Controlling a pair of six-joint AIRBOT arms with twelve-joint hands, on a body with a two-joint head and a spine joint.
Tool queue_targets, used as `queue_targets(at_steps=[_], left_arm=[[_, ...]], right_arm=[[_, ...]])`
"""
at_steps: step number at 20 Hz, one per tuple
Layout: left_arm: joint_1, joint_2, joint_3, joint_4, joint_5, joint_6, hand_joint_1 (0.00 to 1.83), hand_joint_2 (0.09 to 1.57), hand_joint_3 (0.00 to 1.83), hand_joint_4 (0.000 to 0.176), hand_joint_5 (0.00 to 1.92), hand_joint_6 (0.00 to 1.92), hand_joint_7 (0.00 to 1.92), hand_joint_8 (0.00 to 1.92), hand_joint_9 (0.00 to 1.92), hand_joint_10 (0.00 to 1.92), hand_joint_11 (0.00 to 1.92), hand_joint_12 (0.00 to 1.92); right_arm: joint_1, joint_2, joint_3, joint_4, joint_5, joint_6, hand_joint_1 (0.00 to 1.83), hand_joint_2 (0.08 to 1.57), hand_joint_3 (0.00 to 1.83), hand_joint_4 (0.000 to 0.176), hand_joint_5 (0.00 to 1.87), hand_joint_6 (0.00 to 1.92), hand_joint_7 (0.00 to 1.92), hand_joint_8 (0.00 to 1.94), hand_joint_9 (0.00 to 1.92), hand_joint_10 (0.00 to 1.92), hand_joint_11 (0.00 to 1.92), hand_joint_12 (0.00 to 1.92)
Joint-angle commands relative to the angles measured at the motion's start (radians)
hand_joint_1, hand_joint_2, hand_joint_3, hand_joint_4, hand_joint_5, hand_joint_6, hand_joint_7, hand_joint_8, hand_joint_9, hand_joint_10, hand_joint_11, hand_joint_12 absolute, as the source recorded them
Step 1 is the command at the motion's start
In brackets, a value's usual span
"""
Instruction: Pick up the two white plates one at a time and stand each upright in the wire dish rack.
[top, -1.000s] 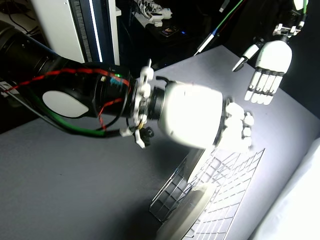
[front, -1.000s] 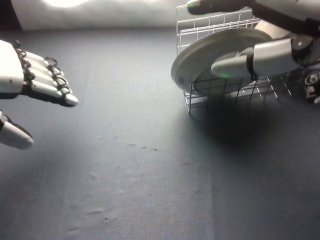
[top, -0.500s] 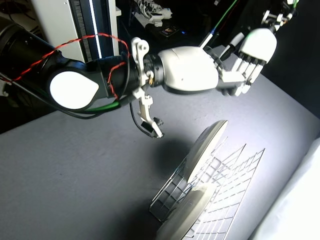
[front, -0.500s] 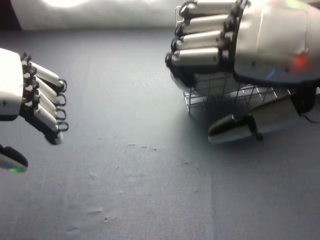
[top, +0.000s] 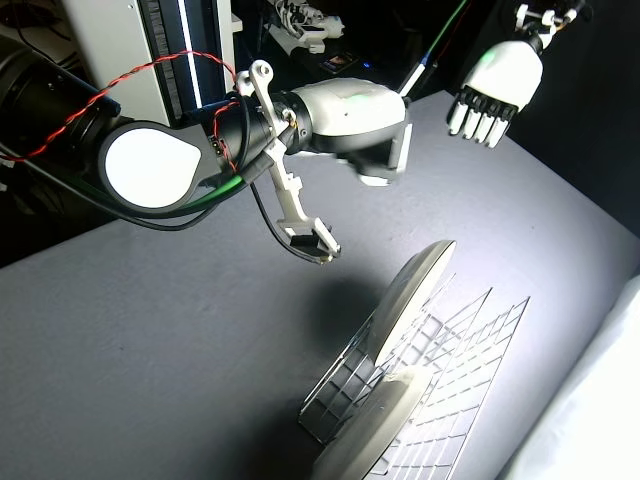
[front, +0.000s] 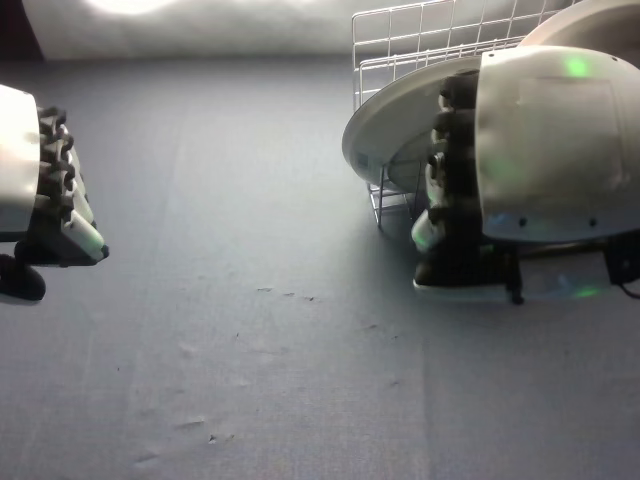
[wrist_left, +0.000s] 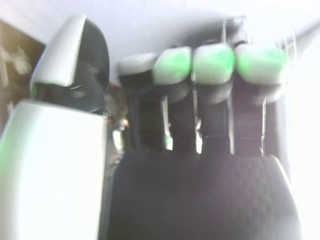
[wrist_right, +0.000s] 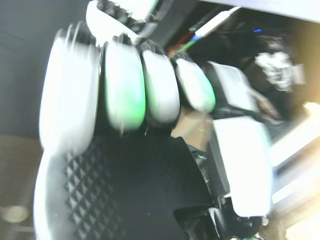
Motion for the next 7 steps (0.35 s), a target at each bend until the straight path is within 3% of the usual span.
queue_targets(at_steps=[1, 3, 6, 7], left_arm=[[-0.022, 0.015, 0.001, -0.050, -0.032, 0.000, 1.07, 1.31, 0.00, 0.000, 0.96, 1.89, 1.18, 1.92, 1.24, 1.92, 1.25, 1.92], [-0.039, 0.021, 0.010, -0.039, -0.041, -0.001, 0.96, 1.35, 0.02, 0.000, 0.97, 1.91, 1.18, 1.92, 1.24, 1.92, 1.25, 1.92], [-0.043, 0.020, 0.018, -0.039, -0.048, -0.001, 1.03, 1.33, 0.00, 0.000, 1.01, 1.92, 1.20, 1.92, 1.26, 1.92, 1.31, 1.92], [-0.043, 0.020, 0.014, -0.038, -0.049, -0.001, 0.88, 1.34, 0.01, 0.000, 0.90, 1.88, 1.09, 1.92, 1.15, 1.92, 1.19, 1.92]], right_arm=[[0.001, 0.004, -0.004, 0.053, 0.089, -0.008, 0.78, 1.57, 0.06, 0.174, 1.55, 1.92, 1.70, 1.94, 1.81, 1.92, 1.92, 1.92], [0.000, 0.004, -0.004, 0.050, 0.089, -0.010, 0.69, 1.57, 0.11, 0.176, 1.54, 1.92, 1.68, 1.94, 1.78, 1.92, 1.92, 1.92], [-0.001, 0.004, -0.004, 0.038, 0.105, -0.018, 0.61, 1.57, 0.16, 0.176, 1.52, 1.92, 1.66, 1.94, 1.79, 1.92, 1.92, 1.92], [-0.001, 0.004, -0.003, 0.036, 0.113, -0.021, 0.52, 1.57, 0.18, 0.176, 1.51, 1.92, 1.65, 1.94, 1.78, 1.92, 1.92, 1.92]])
